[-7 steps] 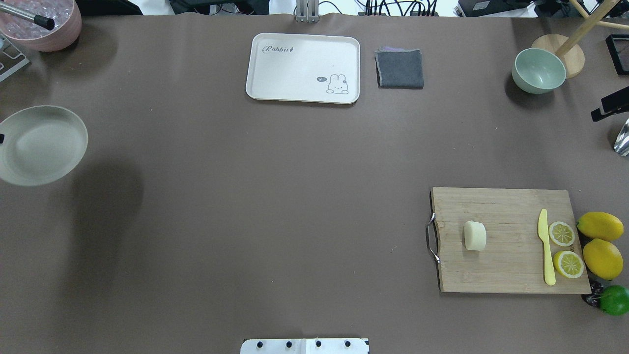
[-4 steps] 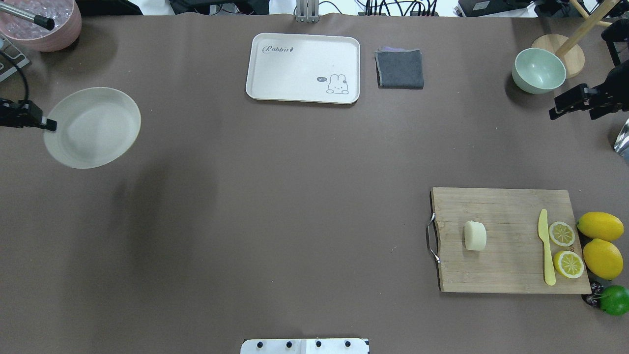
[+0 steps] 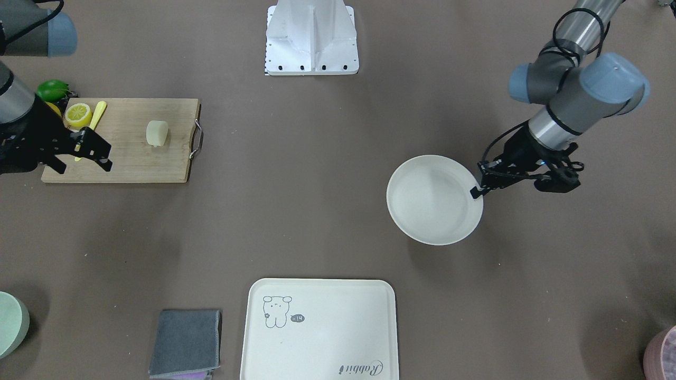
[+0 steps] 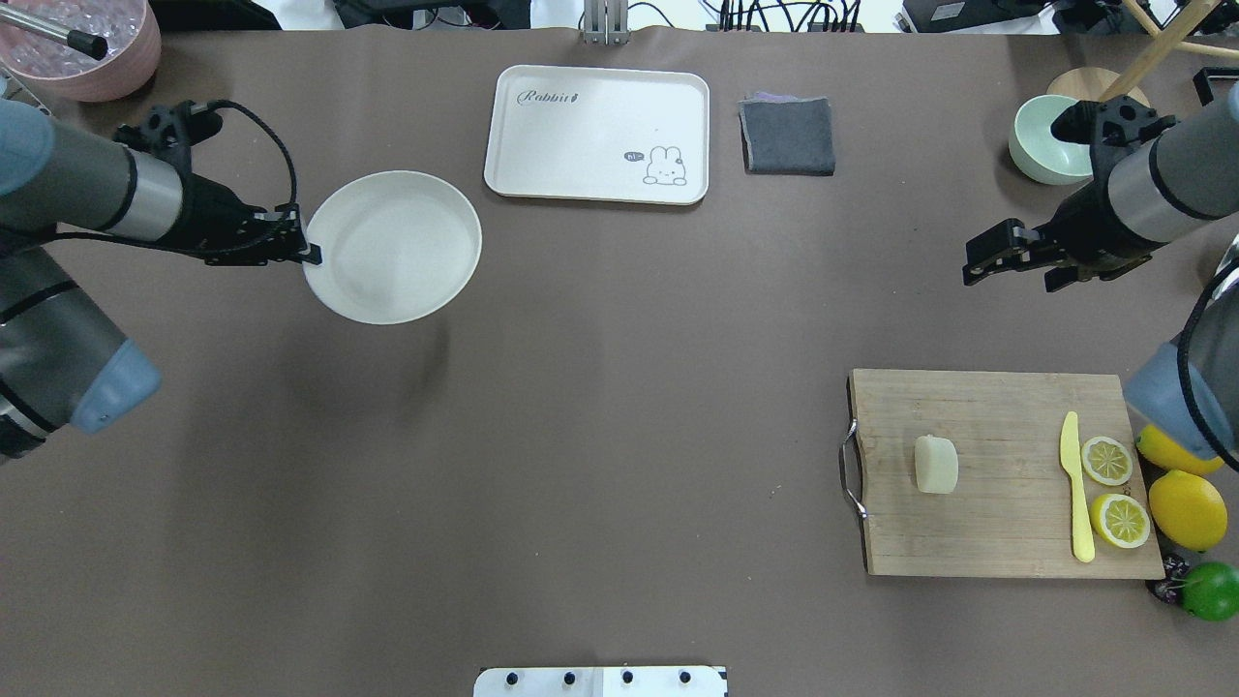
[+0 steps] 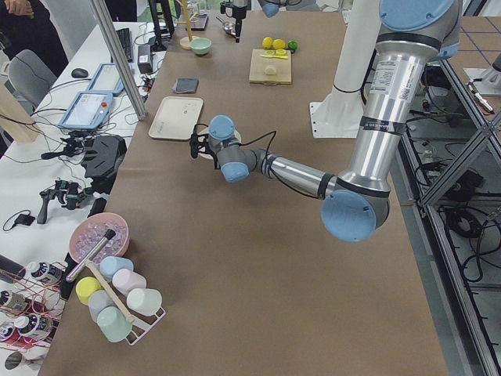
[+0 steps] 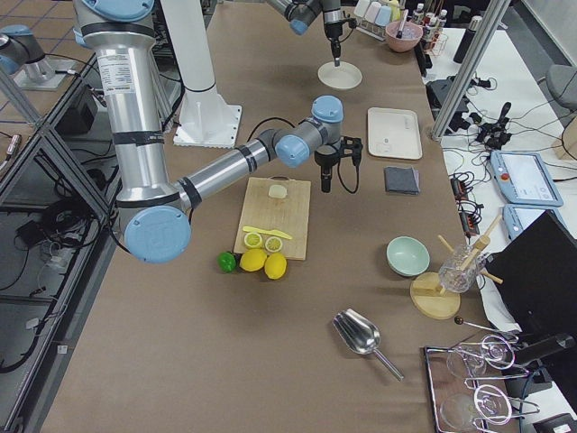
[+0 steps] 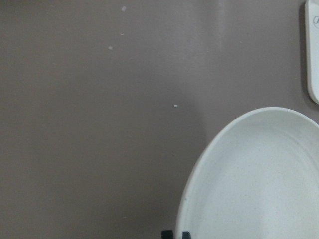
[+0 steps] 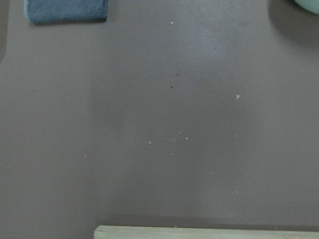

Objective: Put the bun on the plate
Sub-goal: 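Move the left gripper toward the white plate while the right gripper approaches the cutting board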

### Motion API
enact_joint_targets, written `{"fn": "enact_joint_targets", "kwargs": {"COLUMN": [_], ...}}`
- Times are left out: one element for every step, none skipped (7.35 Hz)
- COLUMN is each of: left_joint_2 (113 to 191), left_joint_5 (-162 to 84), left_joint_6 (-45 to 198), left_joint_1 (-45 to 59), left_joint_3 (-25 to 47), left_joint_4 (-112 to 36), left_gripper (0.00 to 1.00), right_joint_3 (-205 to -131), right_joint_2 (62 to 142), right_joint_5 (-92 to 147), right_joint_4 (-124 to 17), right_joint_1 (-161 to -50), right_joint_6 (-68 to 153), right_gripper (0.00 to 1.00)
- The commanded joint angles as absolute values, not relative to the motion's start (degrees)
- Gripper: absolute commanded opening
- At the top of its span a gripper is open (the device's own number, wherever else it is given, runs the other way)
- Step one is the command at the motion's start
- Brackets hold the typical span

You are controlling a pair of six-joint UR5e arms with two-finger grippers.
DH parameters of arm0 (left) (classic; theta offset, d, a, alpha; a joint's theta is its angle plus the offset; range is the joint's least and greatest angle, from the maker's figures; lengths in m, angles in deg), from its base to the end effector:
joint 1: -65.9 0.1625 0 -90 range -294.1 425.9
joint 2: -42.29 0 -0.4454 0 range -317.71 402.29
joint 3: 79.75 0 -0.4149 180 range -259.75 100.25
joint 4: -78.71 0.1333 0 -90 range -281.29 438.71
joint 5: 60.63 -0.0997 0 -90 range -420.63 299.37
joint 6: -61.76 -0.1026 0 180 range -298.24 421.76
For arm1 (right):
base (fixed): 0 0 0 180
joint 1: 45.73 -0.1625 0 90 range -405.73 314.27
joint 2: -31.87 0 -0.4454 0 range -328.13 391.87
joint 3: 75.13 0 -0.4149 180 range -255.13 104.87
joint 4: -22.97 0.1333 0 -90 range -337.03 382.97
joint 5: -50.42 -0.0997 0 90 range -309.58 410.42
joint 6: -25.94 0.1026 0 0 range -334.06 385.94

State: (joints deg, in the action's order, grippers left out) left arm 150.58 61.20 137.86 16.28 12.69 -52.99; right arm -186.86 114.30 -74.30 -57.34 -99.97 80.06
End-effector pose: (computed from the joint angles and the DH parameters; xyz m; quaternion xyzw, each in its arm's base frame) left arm 0.3616 -0.5474 0.3905 0.0629 0.5472 -0.1170 0.8264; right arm -0.2613 -0.4909 0.4038 0.0268 -0.4241 0.0452 0.9041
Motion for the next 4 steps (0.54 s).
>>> {"fn": "enact_joint_targets", "kwargs": {"left_joint_2": [156.96, 158.82, 159.01, 159.36], "left_joint_5": [51.64, 47.34, 42.86, 40.90], "left_joint_6": [143.46, 147.06, 148.05, 150.50], "left_joint_1": [24.39, 28.60, 32.99, 35.64], "left_joint_3": [15.68, 15.78, 16.04, 16.13], "left_joint_4": [-42.79, -41.28, -41.26, -41.26], "left_gripper": [0.00, 0.00, 0.00, 0.00], "right_joint_3": [-189.65, -189.65, -189.57, -189.57], "right_joint_2": [114.66, 115.96, 118.59, 120.53], "right_joint_5": [-68.53, -66.58, -65.87, -65.86], "right_joint_4": [-56.84, -55.53, -52.12, -49.48], "right_joint_1": [-90.59, -88.11, -87.31, -87.12], "right_joint_6": [90.33, 91.32, 91.24, 91.24], "right_gripper": [1.00, 1.00, 1.00, 1.00]}}
